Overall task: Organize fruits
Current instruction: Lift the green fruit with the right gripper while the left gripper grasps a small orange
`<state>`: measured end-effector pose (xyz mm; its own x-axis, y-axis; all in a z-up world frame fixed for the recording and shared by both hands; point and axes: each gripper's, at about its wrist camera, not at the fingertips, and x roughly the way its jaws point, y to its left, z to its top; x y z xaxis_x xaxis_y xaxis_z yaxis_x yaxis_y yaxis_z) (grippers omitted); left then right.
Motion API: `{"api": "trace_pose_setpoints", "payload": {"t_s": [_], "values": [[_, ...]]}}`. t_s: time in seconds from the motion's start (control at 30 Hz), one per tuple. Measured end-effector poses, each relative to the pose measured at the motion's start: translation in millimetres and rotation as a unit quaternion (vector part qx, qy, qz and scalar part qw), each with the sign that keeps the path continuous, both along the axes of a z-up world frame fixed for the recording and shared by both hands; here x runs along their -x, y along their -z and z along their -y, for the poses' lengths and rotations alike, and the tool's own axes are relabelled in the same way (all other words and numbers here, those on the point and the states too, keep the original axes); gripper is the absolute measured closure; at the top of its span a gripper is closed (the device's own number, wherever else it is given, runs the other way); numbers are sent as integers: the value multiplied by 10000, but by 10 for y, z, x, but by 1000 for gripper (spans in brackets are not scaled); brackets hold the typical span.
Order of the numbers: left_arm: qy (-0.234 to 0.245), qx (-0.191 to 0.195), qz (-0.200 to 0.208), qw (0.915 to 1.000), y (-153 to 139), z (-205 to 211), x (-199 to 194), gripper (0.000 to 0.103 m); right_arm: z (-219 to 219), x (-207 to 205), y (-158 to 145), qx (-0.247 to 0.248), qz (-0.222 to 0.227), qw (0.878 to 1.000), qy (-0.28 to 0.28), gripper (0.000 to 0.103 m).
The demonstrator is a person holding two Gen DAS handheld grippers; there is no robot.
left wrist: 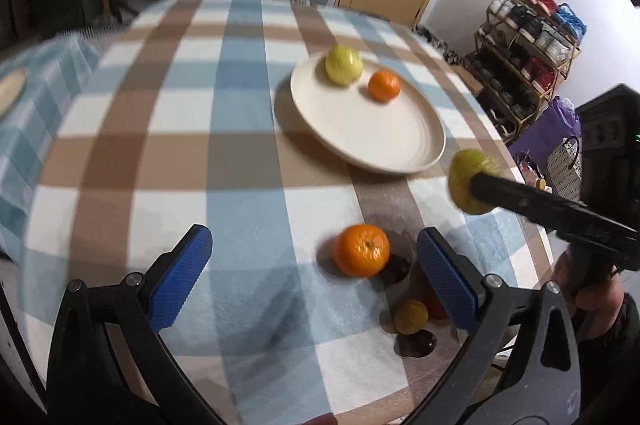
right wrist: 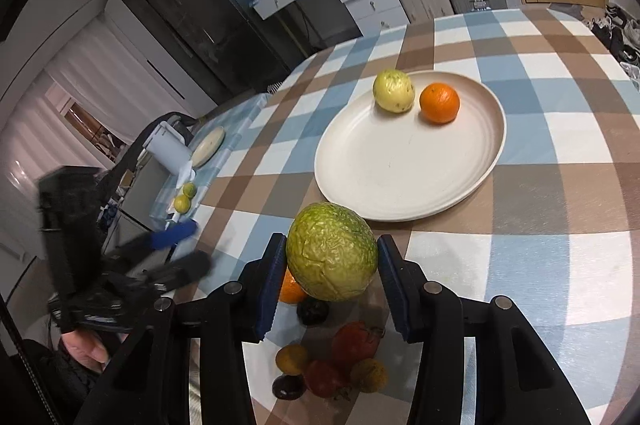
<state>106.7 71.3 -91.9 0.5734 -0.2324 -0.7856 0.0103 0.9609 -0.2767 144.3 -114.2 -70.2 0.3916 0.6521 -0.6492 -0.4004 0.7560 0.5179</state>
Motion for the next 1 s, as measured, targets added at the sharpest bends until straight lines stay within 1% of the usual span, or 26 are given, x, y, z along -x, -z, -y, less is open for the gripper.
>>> {"api": "trace_pose_setpoints", "payload": {"t_s": [0.17, 0.5, 0.6, 0.73, 0.8, 0.83, 0.87, 0.97, 1.0], "values": [[4, -42, -325, 9995, 200, 181, -132, 1, 124, 59, -91, -84, 83, 9999, 55, 56], [-6, -283, -489, 9984, 332, 473, -276, 2, 401, 125, -175, -252, 166, 9992, 244, 56], [-16, -310, -508, 9982, 345, 502, -286, 5, 450, 141, -197, -317, 182, 9990, 264, 56], [42, -217, -583, 9981, 371, 509, -298, 18, 468, 146, -217, -342, 192, 9988, 280, 56], [61, -92, -623, 9980, 387, 498, -311, 24, 471, 145, -216, -354, 198, 9988, 266, 56], [71, -43, -638, 9979, 396, 490, -304, 29, 475, 149, -221, -365, 206, 9988, 265, 56], [106, 44, -673, 9977, 413, 486, -310, 40, 478, 148, -225, -368, 208, 9988, 264, 56], [224, 349, -804, 9959, 461, 472, -333, 55, 486, 155, -237, -400, 215, 9986, 265, 56], [227, 391, -801, 9958, 460, 468, -332, 56, 483, 159, -243, -402, 218, 9986, 265, 56]]}}
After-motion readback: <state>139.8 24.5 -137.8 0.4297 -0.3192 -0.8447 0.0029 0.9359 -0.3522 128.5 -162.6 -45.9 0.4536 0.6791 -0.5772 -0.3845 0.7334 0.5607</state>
